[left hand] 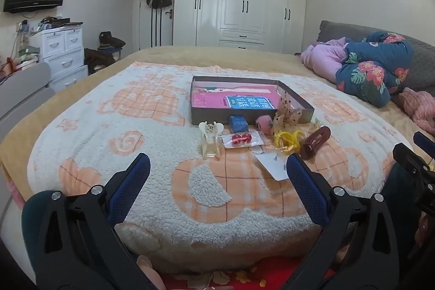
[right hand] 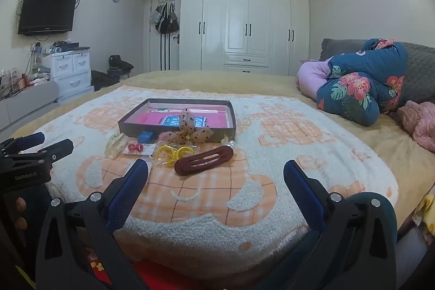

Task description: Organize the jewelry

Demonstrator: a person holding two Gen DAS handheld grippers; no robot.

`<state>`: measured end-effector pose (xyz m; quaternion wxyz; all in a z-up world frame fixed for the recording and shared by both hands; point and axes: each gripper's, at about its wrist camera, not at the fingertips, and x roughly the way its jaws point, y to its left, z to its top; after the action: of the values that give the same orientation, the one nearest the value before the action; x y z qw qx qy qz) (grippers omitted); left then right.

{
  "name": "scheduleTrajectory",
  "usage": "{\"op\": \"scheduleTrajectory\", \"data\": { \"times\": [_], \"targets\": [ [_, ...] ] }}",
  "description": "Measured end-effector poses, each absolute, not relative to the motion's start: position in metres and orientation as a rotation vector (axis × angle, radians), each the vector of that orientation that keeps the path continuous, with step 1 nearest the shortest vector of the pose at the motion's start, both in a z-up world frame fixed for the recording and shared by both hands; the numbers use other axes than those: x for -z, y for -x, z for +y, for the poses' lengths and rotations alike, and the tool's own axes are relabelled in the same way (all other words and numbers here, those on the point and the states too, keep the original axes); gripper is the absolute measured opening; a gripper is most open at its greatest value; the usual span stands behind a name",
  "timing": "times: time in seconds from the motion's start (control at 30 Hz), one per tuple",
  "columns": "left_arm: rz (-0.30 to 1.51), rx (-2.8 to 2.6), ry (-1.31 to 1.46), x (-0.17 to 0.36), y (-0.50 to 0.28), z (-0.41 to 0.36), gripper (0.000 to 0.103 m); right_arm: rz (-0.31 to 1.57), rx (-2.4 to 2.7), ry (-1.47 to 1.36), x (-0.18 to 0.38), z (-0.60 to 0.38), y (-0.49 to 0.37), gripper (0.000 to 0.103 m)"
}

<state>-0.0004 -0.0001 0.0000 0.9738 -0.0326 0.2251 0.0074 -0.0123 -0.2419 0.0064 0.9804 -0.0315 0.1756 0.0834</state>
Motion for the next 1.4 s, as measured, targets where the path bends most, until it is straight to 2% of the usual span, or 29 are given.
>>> {"op": "scheduleTrajectory", "data": {
  "times": [0.63,0.7,1.4],
  "targets": [
    [0.456,-0.026,0.049,-0.013,0.002,0.002,0.092,0.352,-0.174,0.051,-0.008,-0.243,0.014,0.097],
    [0.457,-0.015,0.048,0.000,0.000,0.000,0.092,0.354,-0.176,0.049,-0.008,-0.242,0.012,0.097],
    [0.452,-0.015,0.051,0.000,0.000,0.001,0.092,0.349,-0.182,0.046,-0.008,-0.243,0.013,0.097]
  ]
}}
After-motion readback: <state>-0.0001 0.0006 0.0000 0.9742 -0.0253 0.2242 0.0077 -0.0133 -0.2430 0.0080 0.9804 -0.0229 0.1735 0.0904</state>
